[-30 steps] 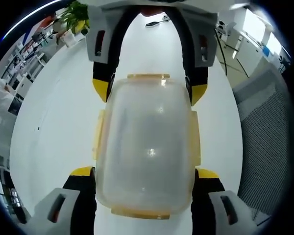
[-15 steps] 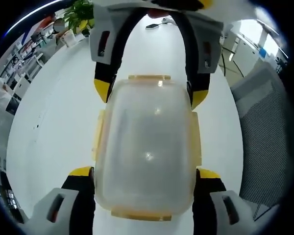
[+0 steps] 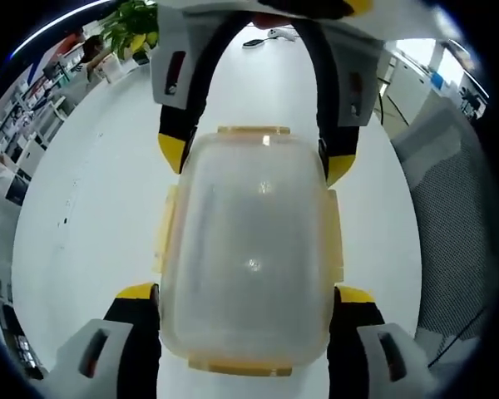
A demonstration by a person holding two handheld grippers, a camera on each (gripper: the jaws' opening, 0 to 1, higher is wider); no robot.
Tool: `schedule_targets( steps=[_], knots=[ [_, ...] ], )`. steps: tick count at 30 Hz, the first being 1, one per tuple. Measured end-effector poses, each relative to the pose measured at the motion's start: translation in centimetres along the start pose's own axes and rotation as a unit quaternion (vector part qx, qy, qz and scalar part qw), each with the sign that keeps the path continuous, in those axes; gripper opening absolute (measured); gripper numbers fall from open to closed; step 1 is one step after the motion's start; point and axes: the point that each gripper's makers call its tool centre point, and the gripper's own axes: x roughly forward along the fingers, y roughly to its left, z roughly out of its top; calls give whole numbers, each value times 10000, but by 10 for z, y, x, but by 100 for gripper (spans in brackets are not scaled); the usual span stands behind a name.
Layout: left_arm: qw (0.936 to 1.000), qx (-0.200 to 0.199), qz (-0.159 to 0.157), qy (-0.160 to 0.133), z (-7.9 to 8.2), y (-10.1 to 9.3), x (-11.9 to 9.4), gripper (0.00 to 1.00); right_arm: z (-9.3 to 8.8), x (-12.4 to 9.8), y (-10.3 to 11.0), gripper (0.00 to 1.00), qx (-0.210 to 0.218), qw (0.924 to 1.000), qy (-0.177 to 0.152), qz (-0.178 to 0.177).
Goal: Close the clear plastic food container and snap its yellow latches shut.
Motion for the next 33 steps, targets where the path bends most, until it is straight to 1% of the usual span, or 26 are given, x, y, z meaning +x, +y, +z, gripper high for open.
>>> schedule_targets(
  steps=[8, 24, 30, 33],
  knots=[
    [10000, 9, 15, -64, -1, 14, 1, 81, 2, 1, -13, 74, 31, 10000, -57, -4],
    [9999, 3, 28, -102, 1, 38, 4, 81, 0, 3, -37, 74, 14, 10000, 63, -19],
    [9999, -6, 42, -98, 2, 44, 5, 82, 0, 4, -43, 74, -4, 9999, 138, -17],
    [9999, 10, 42, -156, 2, 47, 4, 82, 0, 4, -45, 75, 15, 9999, 155, -19]
  ],
)
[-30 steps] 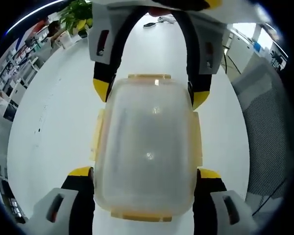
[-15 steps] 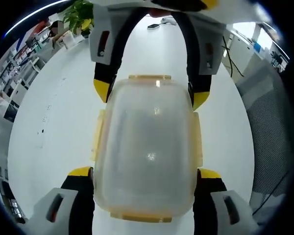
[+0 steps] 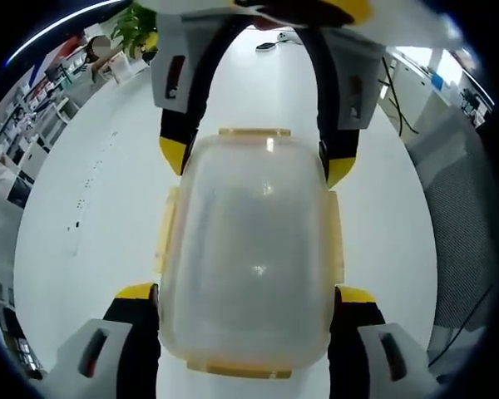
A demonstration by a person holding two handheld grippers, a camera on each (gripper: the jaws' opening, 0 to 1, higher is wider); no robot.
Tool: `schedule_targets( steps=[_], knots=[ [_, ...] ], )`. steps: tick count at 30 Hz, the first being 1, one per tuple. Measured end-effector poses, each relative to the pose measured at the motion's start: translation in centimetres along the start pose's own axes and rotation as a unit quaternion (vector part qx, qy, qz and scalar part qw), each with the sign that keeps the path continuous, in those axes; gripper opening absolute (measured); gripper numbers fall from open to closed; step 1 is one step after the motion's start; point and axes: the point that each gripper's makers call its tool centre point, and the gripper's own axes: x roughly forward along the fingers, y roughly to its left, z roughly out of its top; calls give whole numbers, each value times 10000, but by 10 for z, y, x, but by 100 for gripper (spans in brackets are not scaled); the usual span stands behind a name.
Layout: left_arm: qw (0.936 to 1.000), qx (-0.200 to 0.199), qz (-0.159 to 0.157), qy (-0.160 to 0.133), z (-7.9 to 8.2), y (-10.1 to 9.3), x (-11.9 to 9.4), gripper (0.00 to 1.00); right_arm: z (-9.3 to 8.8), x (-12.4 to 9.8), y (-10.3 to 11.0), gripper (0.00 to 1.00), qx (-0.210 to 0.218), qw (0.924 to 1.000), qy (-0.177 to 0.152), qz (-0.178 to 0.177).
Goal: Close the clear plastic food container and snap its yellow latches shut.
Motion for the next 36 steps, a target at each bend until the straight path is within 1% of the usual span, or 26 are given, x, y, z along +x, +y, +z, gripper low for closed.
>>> schedule_targets(
  steps=[5, 14, 17, 21, 24, 25, 27, 28, 29, 31, 34, 36],
  knots=[
    [10000, 44, 13, -5, 1, 6, 1, 82, 0, 0, -5, 75, 71, 10000, -36, -21],
    [10000, 80, 46, -20, 1, 6, 1, 82, 0, 1, -4, 75, 135, 9998, -69, -138],
    [10000, 68, 42, -54, 1, 6, 1, 82, 1, 1, -4, 75, 161, 9996, -168, -171],
    [9998, 49, 68, -186, 1, 6, 0, 82, 2, -1, -4, 76, 186, 9988, -401, -207],
    [9996, -6, 151, -237, 1, 7, -2, 82, 4, -2, -3, 76, 236, 9975, -614, -239],
    [9994, 24, 198, -284, 1, 7, -3, 81, 4, -1, -4, 76, 286, 9970, -669, -258],
    [9986, 155, 195, -475, 4, 7, -5, 80, 5, -2, -4, 76, 372, 9955, -824, -284],
    [9983, 179, 198, -520, 4, 7, -6, 80, 5, -3, -4, 76, 387, 9948, -890, -299],
    [9982, 170, 228, -531, 3, 9, -7, 79, 7, -4, -4, 76, 472, 9931, -1025, -324],
    [9977, 220, 277, -579, 2, 10, -7, 79, 8, -5, -3, 76, 588, 9905, -1192, -367],
    [9967, 281, 372, -667, 4, 8, -9, 78, 8, -7, -4, 76, 711, 9860, -1408, -534],
    [9957, 242, 421, -783, 4, 6, -8, 81, 9, -9, -7, 79, 847, 9804, -1634, -700]
  ],
)
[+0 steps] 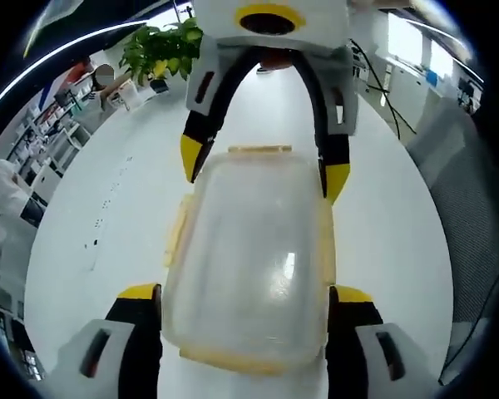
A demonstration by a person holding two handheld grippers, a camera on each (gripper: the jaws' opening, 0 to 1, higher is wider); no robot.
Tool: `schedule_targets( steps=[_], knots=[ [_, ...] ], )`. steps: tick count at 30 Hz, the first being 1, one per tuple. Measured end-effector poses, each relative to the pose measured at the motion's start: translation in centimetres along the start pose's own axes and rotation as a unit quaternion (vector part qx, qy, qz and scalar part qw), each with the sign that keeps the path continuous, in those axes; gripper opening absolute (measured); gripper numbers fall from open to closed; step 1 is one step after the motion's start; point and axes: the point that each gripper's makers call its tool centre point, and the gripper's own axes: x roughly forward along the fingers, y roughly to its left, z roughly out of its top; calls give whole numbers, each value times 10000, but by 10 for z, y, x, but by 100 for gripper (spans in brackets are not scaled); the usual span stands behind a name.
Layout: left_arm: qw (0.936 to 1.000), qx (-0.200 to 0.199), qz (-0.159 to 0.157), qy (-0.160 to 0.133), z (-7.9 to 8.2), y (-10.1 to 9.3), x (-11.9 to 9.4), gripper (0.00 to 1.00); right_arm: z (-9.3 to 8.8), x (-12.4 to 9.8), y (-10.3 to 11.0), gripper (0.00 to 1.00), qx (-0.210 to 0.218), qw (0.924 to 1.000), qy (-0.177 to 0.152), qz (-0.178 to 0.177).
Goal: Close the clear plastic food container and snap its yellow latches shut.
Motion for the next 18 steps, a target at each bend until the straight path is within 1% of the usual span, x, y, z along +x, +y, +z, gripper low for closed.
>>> schedule_targets(
  steps=[1, 3, 4, 5, 6, 7, 8, 11, 13, 14, 15, 17, 18],
  knots=[
    [10000, -39, 37, -64, 1, -1, 0, 82, 0, 0, -1, 81, 32, 10000, -41, -33],
    [9997, -115, 154, -164, 0, 0, -2, 81, -2, -2, -5, 84, 280, 9992, -206, -215],
    [9992, -184, 271, -230, 0, 1, -4, 80, -4, -4, -5, 84, 453, 9980, -326, -298],
    [9987, -258, 311, -305, 1, 1, -6, 80, -5, -5, -3, 85, 569, 9972, -383, -290],
    [9975, -380, 393, -458, 3, 1, -8, 79, -9, -5, -1, 85, 717, 9961, -428, -294],
    [9962, -464, 503, -536, 3, 3, -10, 79, -10, -6, 0, 85, 725, 9958, -456, -320],
    [9942, -556, 637, -660, 4, 5, -12, 79, -13, -6, 2, 86, 826, 9948, -480, -353],
    [9913, -582, 884, -785, 1, 7, -17, 78, -15, -7, 5, 87, 932, 9928, -612, -439],
    [9877, -719, 1037, -925, 1, 10, -19, 79, -17, -6, 6, 87, 1073, 9908, -646, -502],
    [9846, -861, 1124, -1029, 1, 11, -21, 80, -17, -6, 8, 88, 1209, 9887, -726, -513],
    [9815, -906, 1248, -1131, 0, 12, -24, 81, -17, -6, 9, 88, 1368, 9859, -801, -537],
    [9769, -1002, 1389, -1279, -2, 12, -27, 81, -17, -5, 11, 88, 1477, 9835, -874, -574],
    [9744, -1080, 1459, -1326, -3, 11, -28, 81, -15, -5, 11, 87, 1587, 9802, -985, -652]
  ],
)
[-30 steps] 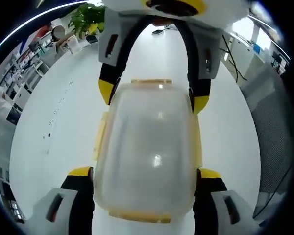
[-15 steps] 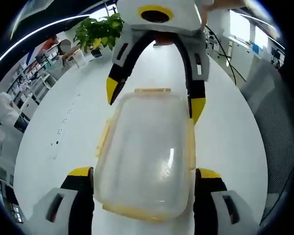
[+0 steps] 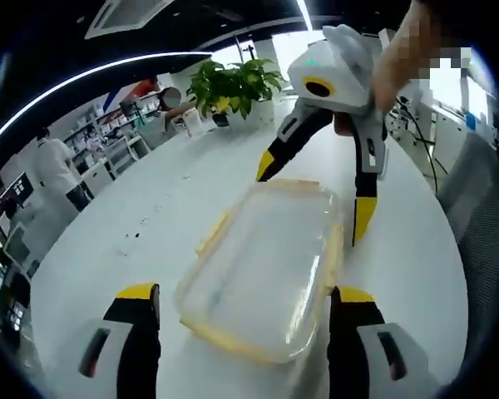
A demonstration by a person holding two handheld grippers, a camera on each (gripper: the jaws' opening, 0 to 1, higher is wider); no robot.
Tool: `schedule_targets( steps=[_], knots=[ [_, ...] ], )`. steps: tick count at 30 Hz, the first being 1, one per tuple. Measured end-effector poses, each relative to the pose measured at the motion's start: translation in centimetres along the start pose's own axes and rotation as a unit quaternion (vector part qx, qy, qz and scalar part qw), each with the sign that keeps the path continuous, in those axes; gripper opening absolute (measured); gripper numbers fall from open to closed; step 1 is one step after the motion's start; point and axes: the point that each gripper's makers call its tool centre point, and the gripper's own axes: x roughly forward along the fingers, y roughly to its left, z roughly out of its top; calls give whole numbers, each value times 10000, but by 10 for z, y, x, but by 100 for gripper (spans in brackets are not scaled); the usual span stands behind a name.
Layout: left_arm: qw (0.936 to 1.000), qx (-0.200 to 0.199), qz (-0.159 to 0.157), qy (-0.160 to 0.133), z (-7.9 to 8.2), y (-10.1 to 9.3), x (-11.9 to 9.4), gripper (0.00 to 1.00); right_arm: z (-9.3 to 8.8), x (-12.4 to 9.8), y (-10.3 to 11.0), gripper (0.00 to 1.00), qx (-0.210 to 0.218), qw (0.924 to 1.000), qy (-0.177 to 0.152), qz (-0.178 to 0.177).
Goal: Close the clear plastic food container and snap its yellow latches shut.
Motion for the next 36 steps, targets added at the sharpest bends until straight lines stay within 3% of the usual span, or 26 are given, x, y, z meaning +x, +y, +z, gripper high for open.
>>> schedule_targets(
  steps=[5, 8, 12, 15, 23, 31, 36],
  knots=[
    [9980, -443, 320, -303, -7, -1, -7, 86, 4, 0, 1, 92, 396, 9973, -523, -325],
    [9933, -1005, 373, -433, -14, -5, -13, 87, 6, -4, 5, 99, 586, 9938, -782, -535],
    [9911, -1206, 368, -429, -24, -19, -17, 87, 3, -7, 17, 100, 1078, 9875, -1054, -456],
    [9868, -1454, 405, -579, -23, -27, -18, 87, 0, -8, 19, 100, 1344, 9824, -1203, -489],
    [9789, -1887, 514, -592, -35, -30, -17, 85, -5, -10, 22, 100, 1519, 9787, -1257, -572],
    [9744, -2011, 750, -675, -36, -21, -28, 85, -5, -15, 23, 99, 1576, 9770, -1294, -619],
    [9728, -2092, 746, -656, -39, -26, -35, 83, -9, -18, 30, 98, 1616, 9769, -1246, -642]
  ],
)
